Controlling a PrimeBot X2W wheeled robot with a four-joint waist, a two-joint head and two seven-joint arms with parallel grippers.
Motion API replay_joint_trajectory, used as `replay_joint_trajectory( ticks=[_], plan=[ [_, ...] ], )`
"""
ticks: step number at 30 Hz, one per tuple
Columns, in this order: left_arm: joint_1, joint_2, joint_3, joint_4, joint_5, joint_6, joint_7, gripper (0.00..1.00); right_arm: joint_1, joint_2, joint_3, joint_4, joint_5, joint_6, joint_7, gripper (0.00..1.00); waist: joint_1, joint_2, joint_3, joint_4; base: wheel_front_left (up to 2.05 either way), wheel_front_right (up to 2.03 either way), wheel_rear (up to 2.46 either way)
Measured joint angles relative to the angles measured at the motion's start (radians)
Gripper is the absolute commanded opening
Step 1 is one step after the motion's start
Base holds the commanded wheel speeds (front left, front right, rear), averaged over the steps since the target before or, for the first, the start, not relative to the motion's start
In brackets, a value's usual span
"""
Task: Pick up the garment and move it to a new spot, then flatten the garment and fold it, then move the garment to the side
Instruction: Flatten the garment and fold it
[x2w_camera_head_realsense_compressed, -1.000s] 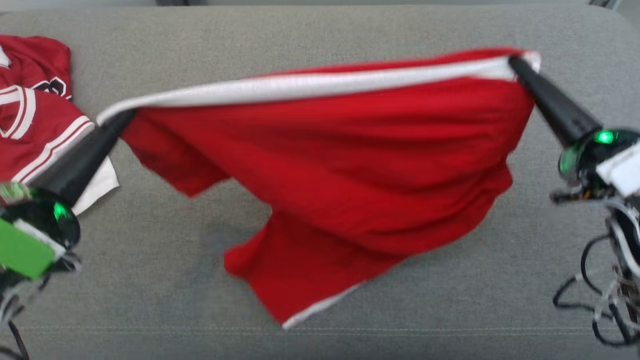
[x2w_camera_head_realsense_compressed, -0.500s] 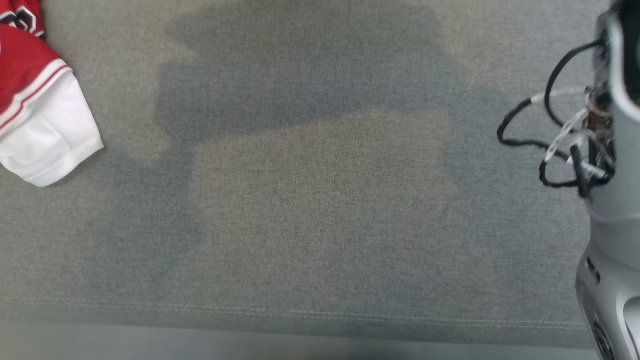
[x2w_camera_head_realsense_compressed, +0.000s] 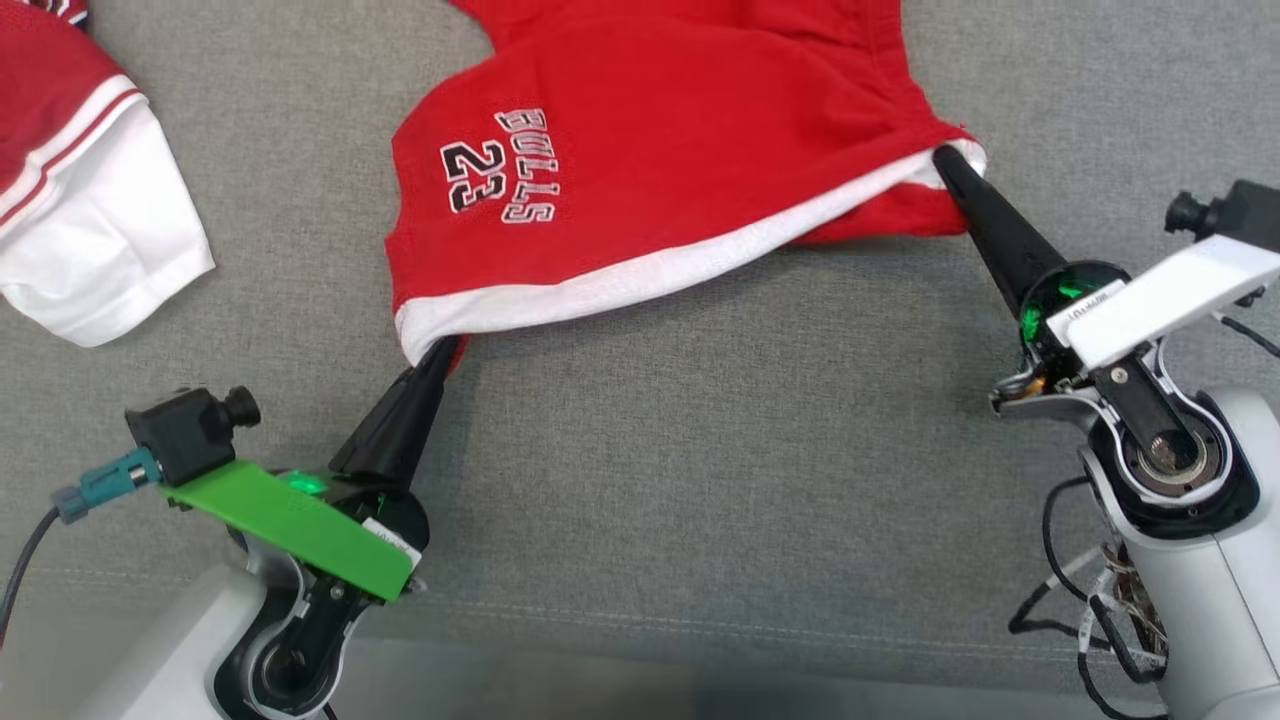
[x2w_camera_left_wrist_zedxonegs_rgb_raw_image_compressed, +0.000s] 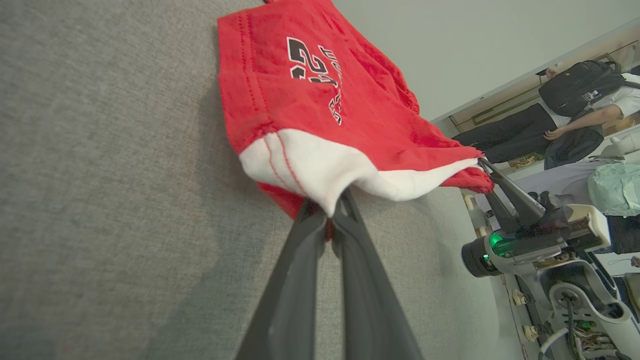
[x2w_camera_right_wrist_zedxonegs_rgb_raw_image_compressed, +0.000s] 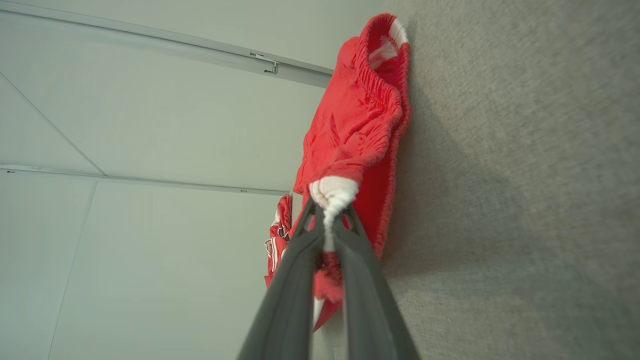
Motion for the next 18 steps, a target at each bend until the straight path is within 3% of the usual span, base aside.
replay_joint_trajectory(
  ticks=[7,13,18],
  plan=[
    [0.049,0.000,0.029,0.027,-0.005,-0.016,-0.009,0.00,0.144,-0.028,-0.053,0.025,0.019,0.020,-0.007,0.00,-0.0001,0.0000,-0.073,-0.013,0.00,0.00,0.00],
    [0.078,0.013,0.028,0.023,-0.002,-0.023,-0.009,0.00,0.283,-0.065,-0.038,0.024,0.037,0.031,0.019,0.00,-0.0002,0.0000,-0.150,-0.019,0.00,0.00,0.00],
    [0.149,0.035,-0.002,0.014,-0.006,-0.023,-0.009,0.00,0.364,-0.125,0.022,-0.011,0.010,0.081,0.062,0.00,-0.0002,0.0000,-0.207,-0.017,0.00,0.00,0.00]
  ],
)
